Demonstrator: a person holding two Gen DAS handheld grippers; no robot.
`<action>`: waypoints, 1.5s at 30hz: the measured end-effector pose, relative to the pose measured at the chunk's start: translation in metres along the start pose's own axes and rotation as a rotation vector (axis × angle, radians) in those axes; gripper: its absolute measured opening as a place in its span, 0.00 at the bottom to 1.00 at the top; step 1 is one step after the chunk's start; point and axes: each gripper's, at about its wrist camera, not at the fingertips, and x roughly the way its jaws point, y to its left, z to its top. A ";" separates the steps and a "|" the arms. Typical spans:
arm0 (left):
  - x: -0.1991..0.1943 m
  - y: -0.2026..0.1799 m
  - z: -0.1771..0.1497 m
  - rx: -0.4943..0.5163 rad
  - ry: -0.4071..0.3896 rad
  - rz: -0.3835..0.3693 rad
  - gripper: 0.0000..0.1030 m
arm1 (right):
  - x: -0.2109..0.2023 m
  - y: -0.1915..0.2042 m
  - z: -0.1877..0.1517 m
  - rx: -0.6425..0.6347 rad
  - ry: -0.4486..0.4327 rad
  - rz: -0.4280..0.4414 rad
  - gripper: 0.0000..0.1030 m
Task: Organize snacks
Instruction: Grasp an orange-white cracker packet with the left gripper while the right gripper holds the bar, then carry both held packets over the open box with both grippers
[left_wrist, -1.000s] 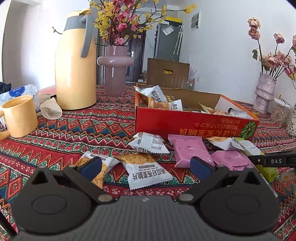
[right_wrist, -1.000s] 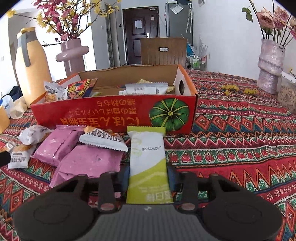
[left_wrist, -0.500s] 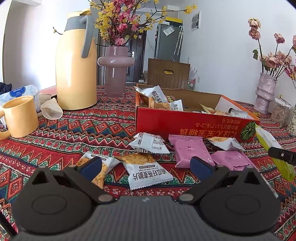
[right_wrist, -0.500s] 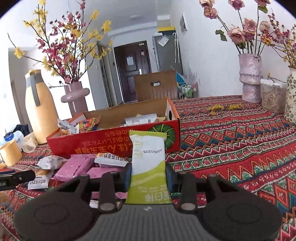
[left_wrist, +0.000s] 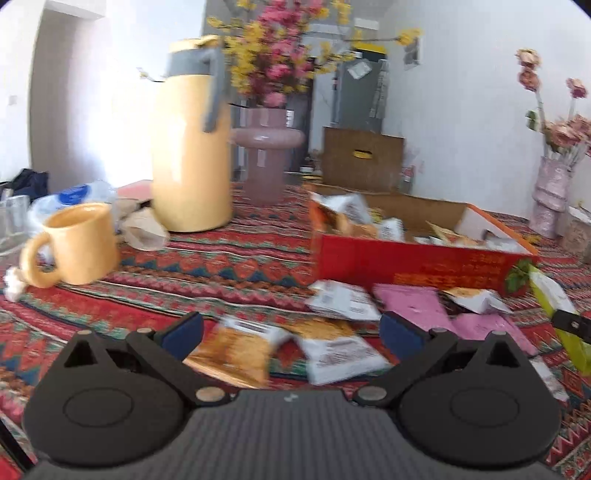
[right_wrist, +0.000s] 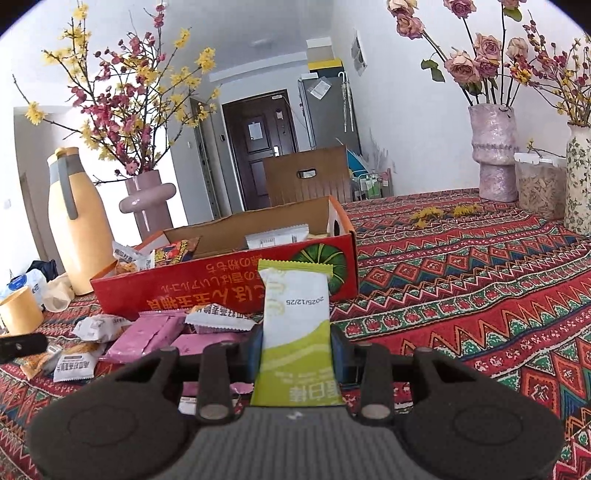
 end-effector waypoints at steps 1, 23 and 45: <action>0.001 0.006 0.003 -0.001 0.006 0.013 1.00 | 0.000 0.000 0.000 0.001 -0.002 0.002 0.35; 0.068 0.024 0.001 0.063 0.259 0.040 0.58 | -0.002 0.000 -0.001 0.004 -0.009 0.023 0.35; 0.019 0.007 0.030 0.032 0.098 0.011 0.44 | -0.009 0.000 0.004 0.011 -0.028 0.042 0.35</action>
